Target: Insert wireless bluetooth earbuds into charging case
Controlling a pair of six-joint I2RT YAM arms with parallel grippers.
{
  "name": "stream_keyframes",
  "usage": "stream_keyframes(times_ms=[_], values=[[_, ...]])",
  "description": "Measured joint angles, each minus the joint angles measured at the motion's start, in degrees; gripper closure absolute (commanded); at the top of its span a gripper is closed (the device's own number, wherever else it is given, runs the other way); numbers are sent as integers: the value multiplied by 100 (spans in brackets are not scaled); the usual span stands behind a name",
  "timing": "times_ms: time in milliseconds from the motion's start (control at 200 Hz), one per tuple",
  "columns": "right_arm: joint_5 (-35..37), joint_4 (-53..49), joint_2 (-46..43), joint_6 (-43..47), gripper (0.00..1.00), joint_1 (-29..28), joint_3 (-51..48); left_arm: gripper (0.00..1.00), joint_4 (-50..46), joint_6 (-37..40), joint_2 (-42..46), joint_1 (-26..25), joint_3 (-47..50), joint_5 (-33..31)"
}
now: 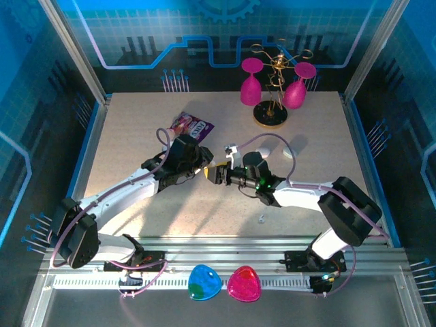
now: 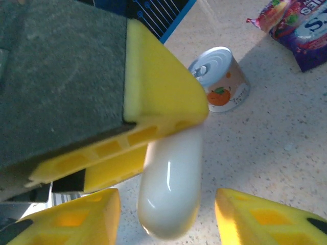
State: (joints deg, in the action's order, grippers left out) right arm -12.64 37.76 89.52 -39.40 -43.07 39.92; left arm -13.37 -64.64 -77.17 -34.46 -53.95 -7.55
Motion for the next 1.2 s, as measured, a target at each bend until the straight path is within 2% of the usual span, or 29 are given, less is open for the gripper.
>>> stream_keyframes(times_ms=[200, 290, 335, 400, 435, 630, 840, 1046, 1201], values=[[-63, 87, 28, -129, 76, 2, 13, 56, -2, 2, 52, 0, 13, 11], [-70, 76, 9, -125, 87, 11, 13, 51, 0, 4, 85, 0, 22, -11], [-76, 37, -22, -68, 88, 17, 11, 41, 4, 20, 87, 0, 22, -9], [-125, -2, -85, 20, 88, 31, -4, 12, 31, 28, 87, -2, 24, -7], [-151, -33, -155, 90, 89, 39, -26, 1, 42, 31, 90, -2, 24, -11], [-490, -466, -761, 632, 89, 356, -133, 1, 192, 590, 227, -2, 109, -114], [-997, -1443, -1674, 1296, 89, 973, -195, 1, 1274, 2411, 1010, -22, 739, 269], [-1480, -2798, -2636, 2153, 92, 1357, -105, 1, 2455, 4693, 1491, -22, 1325, 1700], [-1974, -3912, -3147, 2863, 95, 1440, 254, 1, 3034, 5845, 1574, -22, 1600, 2997]])
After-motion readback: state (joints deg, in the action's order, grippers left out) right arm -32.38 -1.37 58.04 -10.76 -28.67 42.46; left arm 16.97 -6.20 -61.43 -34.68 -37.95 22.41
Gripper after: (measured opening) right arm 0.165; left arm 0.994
